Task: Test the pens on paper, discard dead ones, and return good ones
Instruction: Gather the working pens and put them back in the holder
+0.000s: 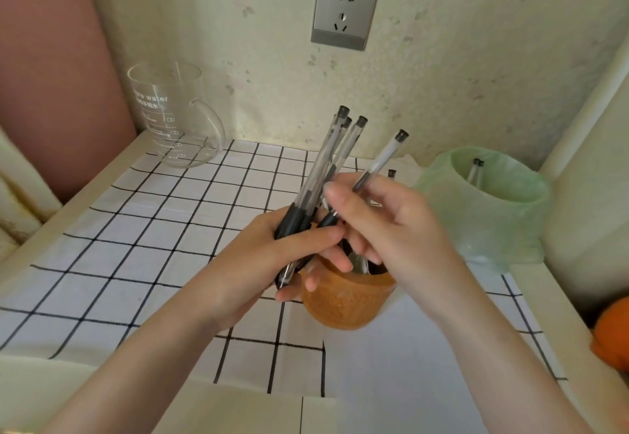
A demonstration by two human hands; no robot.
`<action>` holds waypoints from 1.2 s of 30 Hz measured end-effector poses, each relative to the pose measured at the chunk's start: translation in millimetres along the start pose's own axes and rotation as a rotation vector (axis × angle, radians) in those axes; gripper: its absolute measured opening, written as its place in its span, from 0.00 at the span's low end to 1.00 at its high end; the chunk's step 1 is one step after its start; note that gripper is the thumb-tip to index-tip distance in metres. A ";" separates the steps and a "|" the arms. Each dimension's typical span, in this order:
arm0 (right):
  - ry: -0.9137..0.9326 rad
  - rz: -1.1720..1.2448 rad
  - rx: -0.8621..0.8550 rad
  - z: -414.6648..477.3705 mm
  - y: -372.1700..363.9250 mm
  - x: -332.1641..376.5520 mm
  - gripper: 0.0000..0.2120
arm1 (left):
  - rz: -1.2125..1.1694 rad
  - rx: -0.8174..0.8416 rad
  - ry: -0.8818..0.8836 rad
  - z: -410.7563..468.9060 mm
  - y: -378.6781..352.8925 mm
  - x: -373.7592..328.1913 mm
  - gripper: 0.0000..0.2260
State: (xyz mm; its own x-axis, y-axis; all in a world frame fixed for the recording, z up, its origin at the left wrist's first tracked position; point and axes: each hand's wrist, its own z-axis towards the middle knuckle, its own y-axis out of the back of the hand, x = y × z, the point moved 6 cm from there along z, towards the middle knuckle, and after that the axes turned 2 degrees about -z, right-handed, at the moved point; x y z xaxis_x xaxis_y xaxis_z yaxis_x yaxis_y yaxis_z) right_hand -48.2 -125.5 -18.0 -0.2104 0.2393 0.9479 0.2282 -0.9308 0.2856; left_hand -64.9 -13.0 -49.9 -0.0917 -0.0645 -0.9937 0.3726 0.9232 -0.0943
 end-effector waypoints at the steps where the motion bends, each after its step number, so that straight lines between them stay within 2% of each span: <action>1: 0.004 0.037 0.012 1.1 -5.3 -1.7 0.07 | -0.002 0.015 0.013 -0.6 -0.9 -0.1 0.11; 6: 0.022 0.155 0.008 6.6 -4.1 -6.6 0.08 | -0.089 0.068 0.031 -0.5 -3.7 2.8 0.10; 12: 0.097 0.216 -0.233 10.4 21.6 -10.5 0.09 | -0.107 -0.090 0.053 1.7 14.2 3.5 0.12; 16: 0.136 0.035 -0.338 7.9 33.6 -6.8 0.09 | 0.033 -0.219 0.026 2.0 24.6 6.3 0.09; 19: 0.094 -0.194 -0.263 7.3 26.7 -8.6 0.08 | 0.068 -0.270 -0.031 2.9 26.3 5.1 0.07; 21: 0.040 -0.273 -0.163 7.6 17.4 -14.2 0.06 | 0.033 -0.277 -0.045 4.5 25.0 5.4 0.13; 23: 0.038 -0.352 -0.171 7.9 14.4 -15.3 0.07 | 0.007 -0.269 -0.037 5.7 21.0 7.4 0.21; 24: 0.043 -0.378 -0.204 8.0 15.7 -14.6 0.08 | -0.020 -0.260 -0.031 6.2 18.8 9.1 0.22; 27: 0.089 -0.353 -0.346 7.7 27.8 -10.2 0.15 | -0.118 -0.230 -0.027 7.8 14.2 11.3 0.15; 29: 0.148 -0.339 -0.384 7.9 31.9 -7.1 0.16 | -0.084 -0.252 -0.048 7.9 15.5 10.8 0.13; 34: 0.367 -0.399 -0.265 7.5 13.2 0.8 0.21 | 0.096 -0.362 -0.149 5.5 17.0 4.2 0.09; 36: 0.361 -0.412 -0.198 9.7 6.8 -3.6 0.21 | 0.103 -0.369 -0.134 5.7 15.6 5.8 0.09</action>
State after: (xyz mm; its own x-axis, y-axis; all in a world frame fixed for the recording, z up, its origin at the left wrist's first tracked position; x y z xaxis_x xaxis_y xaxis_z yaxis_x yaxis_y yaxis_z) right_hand -36.7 -130.1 -18.1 -0.5631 0.5153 0.6460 -0.1156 -0.8232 0.5558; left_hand -54.4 -1.1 -57.5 0.0593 0.0087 -0.9982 0.0151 0.9998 0.0096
